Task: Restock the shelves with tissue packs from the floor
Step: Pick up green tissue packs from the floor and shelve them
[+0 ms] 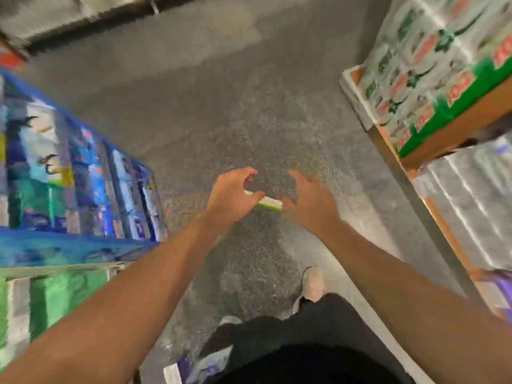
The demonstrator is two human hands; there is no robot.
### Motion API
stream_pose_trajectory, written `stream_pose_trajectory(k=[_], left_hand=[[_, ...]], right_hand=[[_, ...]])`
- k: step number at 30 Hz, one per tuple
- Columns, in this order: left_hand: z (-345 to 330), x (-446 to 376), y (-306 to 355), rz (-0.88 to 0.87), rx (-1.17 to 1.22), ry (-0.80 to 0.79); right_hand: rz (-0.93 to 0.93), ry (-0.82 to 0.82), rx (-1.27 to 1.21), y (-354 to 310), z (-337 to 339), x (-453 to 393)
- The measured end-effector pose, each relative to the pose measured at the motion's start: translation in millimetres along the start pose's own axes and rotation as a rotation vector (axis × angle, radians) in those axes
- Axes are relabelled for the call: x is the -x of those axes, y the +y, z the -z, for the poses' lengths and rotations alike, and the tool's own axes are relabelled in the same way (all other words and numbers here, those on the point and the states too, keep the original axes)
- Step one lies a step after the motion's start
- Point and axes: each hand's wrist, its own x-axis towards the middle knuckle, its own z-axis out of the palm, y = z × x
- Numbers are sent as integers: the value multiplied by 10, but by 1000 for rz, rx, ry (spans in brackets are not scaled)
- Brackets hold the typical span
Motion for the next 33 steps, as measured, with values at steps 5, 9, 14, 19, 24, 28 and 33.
stream_pose_trajectory(k=[5,9,14,19,24,28,33], left_hand=[[-646,-584,-20,15,-5,-160],[-1189,-1124,-551,-3,-64,-212],[-2322,-1940,-1701,-29,-130,-353],[-3677,-2610,-3035,-84,-197,-441],[-4703,-2888,-4142,-170,-383,-445],[-5100,-2918,-4611,-197,-423,-425],[-4933,-2862,-4642,-190,-401,-408]], right_hand=[[-113,-73,6,609,-255,-400],[-209,-96,-22,916,-915,-849],[-319,-205,-63,1365,-2353,-1731],[-391,-222,-25,1913,-4114,-2635],[-368,-220,115,2238,-5486,-3310],[-443,-291,142,2546,-6110,-3532],[-395,-244,83,2504,-6057,-3363]])
